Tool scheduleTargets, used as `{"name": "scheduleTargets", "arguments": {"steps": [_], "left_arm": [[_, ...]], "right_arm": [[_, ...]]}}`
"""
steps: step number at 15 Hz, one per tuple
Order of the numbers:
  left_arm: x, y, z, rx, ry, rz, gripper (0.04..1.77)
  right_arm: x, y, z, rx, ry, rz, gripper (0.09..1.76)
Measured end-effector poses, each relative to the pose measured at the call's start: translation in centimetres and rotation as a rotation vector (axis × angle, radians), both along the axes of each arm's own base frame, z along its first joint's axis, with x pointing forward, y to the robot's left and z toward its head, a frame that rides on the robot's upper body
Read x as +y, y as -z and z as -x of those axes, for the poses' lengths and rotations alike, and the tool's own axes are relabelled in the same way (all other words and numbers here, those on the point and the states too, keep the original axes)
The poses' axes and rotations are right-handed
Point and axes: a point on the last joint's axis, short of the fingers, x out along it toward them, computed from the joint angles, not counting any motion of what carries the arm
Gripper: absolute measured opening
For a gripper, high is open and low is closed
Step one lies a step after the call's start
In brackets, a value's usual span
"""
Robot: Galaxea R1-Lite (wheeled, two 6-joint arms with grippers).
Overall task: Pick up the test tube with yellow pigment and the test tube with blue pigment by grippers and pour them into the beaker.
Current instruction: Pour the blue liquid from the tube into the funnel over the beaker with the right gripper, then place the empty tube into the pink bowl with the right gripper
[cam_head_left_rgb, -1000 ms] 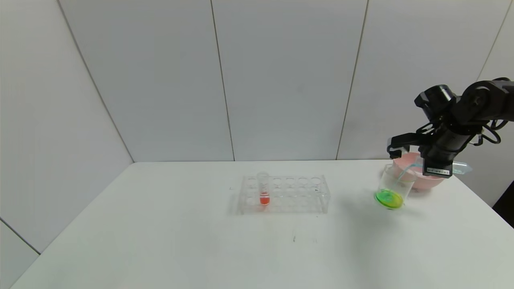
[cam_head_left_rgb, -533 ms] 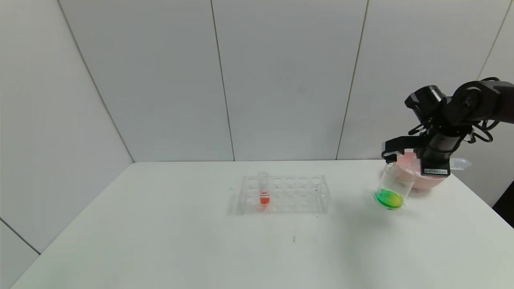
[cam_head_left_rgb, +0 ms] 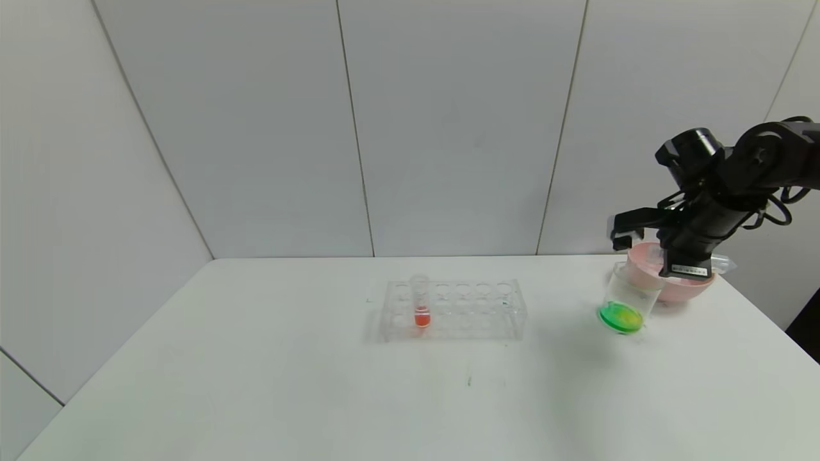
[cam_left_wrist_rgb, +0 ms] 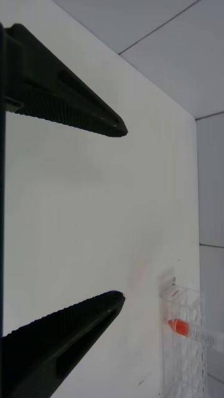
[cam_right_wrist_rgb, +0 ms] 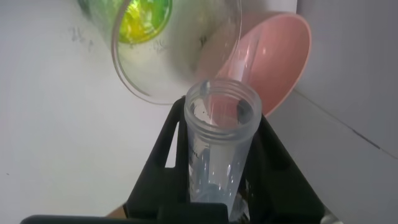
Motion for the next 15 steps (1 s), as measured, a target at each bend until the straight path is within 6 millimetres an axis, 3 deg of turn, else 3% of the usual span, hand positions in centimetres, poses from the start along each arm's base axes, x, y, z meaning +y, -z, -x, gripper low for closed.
{"name": "scheduleTargets", "arguments": {"steps": [8,13,15], "left_arm": [[0.0,0.0,0.0,0.000,0.000,0.000,1.76],[0.0,0.0,0.0,0.000,0.000,0.000,1.76],[0.0,0.0,0.0,0.000,0.000,0.000,1.76]], "right_arm": [[-3.7,-3.7,1.3,-0.200,0.073,-0.800,0.57],[-3.6,-3.9,1.5,-0.580,0.083,-1.075,0.57],[-3.3,-2.9,2.6,-0.647,0.105,-1.182,0.57]]}}
